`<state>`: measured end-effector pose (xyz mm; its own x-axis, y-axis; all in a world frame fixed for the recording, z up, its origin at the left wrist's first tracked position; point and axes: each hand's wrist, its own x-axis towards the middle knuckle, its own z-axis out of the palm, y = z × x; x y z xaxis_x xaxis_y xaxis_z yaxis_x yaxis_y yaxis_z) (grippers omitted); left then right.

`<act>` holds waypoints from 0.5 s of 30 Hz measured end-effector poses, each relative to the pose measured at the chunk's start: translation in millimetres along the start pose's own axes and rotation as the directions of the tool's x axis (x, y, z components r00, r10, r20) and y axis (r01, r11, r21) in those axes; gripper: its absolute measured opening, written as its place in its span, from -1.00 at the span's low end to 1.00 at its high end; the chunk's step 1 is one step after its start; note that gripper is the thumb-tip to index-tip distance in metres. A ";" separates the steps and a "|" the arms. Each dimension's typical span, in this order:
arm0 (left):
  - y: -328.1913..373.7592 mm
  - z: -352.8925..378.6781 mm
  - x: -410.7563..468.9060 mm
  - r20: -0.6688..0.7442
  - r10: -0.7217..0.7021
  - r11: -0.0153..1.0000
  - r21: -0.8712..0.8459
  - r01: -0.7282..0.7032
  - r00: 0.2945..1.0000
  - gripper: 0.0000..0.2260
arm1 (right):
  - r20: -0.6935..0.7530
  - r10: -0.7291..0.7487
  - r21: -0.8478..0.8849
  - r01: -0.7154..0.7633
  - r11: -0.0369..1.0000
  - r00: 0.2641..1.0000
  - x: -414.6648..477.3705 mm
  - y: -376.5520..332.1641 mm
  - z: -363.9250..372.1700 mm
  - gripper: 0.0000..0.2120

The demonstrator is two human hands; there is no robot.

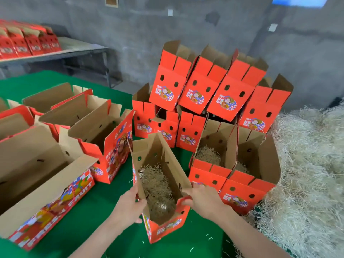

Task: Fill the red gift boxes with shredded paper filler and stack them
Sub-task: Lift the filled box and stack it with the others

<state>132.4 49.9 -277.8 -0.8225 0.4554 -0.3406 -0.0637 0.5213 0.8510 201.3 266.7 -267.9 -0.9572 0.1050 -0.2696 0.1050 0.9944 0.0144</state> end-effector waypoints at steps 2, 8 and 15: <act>3.9 -10.5 12.0 0.019 0.029 0.999 -0.019 -0.029 0.999 -0.40 | -0.004 -0.003 -0.098 0.002 0.995 1.000 17.1 -12.7 -8.4 -0.59; 38.1 -46.4 90.3 0.096 0.124 0.992 0.012 -0.126 0.988 -0.47 | -0.033 0.035 -0.360 -0.045 0.932 0.999 69.5 -32.7 -24.2 -0.75; 95.2 -37.3 189.0 0.261 0.245 0.969 -0.081 -0.231 0.934 -0.57 | -0.134 0.369 -0.293 -0.393 0.872 0.920 120.2 8.0 -48.0 -0.74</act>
<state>-50.3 158.7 -246.2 -0.6359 0.7414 -0.2143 0.0828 0.3417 0.9362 74.1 288.0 -253.9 -0.8776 0.4656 -0.1137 0.3885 0.8299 0.4004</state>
